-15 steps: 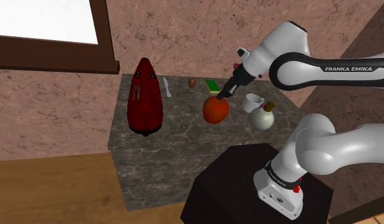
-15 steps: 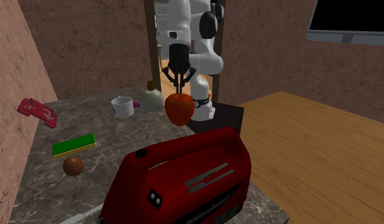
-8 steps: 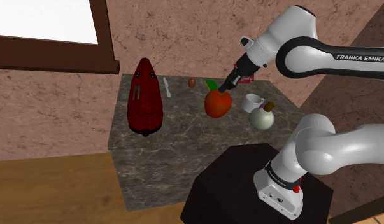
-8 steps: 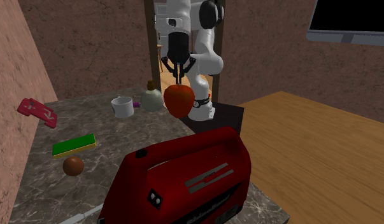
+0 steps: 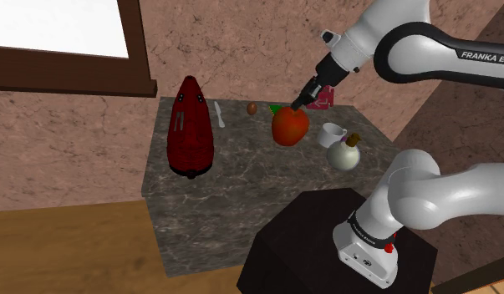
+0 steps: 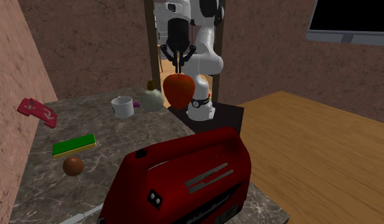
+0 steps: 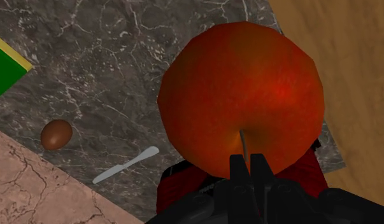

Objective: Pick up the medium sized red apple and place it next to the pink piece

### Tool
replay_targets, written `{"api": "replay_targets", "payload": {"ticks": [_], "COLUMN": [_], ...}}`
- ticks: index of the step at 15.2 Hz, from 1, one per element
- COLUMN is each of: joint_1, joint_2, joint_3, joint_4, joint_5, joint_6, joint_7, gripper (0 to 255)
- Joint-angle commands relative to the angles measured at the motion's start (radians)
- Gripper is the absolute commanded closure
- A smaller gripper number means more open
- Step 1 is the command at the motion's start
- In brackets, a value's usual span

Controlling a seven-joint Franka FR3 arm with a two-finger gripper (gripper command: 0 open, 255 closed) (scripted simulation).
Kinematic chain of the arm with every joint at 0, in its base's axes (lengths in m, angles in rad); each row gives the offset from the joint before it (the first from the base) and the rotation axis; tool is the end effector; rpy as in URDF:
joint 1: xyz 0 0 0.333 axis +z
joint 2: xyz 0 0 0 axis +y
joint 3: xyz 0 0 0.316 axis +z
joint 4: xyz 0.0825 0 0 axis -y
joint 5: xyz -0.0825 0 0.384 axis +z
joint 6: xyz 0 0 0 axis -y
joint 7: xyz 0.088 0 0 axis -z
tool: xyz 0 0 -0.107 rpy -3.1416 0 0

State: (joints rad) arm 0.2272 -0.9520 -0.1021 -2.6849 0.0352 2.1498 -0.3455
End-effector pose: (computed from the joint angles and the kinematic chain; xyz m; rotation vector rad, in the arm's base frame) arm 0.3053 0.0358 0.5394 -2.9094 -0.7162 -0.6425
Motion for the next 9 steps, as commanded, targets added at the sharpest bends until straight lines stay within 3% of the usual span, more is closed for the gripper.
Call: {"api": "replay_targets", "payload": {"ticks": [1, 9], "joint_1": [0.001, 0.004], "joint_2": [0.002, 0.020], "joint_3": [0.002, 0.007], "joint_4": [0.028, 0.145], "joint_5": [0.000, 0.002], "joint_6": [-0.026, -0.124], "joint_7": [0.003, 0.012], "gripper": [255, 255]}}
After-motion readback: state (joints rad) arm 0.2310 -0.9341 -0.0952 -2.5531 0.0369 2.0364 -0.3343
